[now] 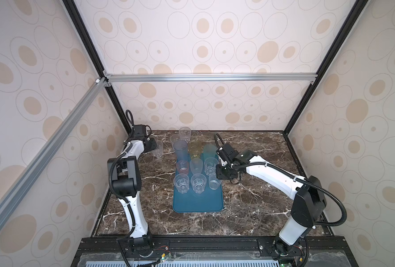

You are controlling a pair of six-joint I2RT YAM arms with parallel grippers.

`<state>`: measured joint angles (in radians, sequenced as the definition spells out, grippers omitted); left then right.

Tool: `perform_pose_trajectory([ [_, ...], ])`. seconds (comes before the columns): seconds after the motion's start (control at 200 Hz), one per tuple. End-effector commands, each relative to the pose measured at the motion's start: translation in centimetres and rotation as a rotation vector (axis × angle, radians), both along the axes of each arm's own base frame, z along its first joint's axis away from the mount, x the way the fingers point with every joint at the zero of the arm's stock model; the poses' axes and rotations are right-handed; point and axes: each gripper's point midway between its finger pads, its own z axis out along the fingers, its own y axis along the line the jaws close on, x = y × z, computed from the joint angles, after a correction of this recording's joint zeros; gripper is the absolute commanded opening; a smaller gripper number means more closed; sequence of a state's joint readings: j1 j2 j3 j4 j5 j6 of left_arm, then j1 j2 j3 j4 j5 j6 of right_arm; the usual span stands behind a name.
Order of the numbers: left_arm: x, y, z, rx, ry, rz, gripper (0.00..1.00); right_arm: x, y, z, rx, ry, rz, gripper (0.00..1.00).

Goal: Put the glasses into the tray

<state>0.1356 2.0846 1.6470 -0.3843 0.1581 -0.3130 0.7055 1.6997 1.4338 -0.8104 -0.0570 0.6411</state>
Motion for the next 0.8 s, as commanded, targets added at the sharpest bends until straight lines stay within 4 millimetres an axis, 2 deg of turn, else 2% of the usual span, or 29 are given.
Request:
perform_pose_trajectory([
  [0.0,0.7,0.8,0.0,0.048,0.026,0.001,0.29,-0.4,-0.4,-0.6,-0.009,0.020,-0.016,0.32],
  [0.13,1.1,0.9,-0.8,0.048,0.044,0.004,0.21,-0.6,-0.3,-0.6,-0.005,0.019,-0.017,0.32],
  [0.275,0.6,0.8,-0.6,0.049,0.047,0.010,0.13,-0.6,-0.4,-0.5,0.000,0.017,-0.022,0.32],
  [0.385,-0.2,0.9,0.4,0.060,0.034,0.019,0.04,-0.6,-0.1,0.0,0.005,0.007,-0.016,0.32],
  [0.445,-0.9,1.2,1.6,0.077,0.012,0.036,0.00,-0.5,0.1,0.3,0.006,-0.003,-0.013,0.32],
  [0.61,-2.6,1.3,6.1,0.103,-0.062,0.068,0.00,0.0,1.6,1.7,0.017,-0.044,0.013,0.32],
  [0.71,-4.0,0.0,9.4,0.127,-0.118,0.061,0.00,0.7,2.9,4.0,0.030,-0.122,0.014,0.31],
  [0.795,-5.2,-1.8,11.8,0.128,-0.167,0.037,0.00,1.3,4.4,6.4,0.085,-0.199,0.010,0.31],
])
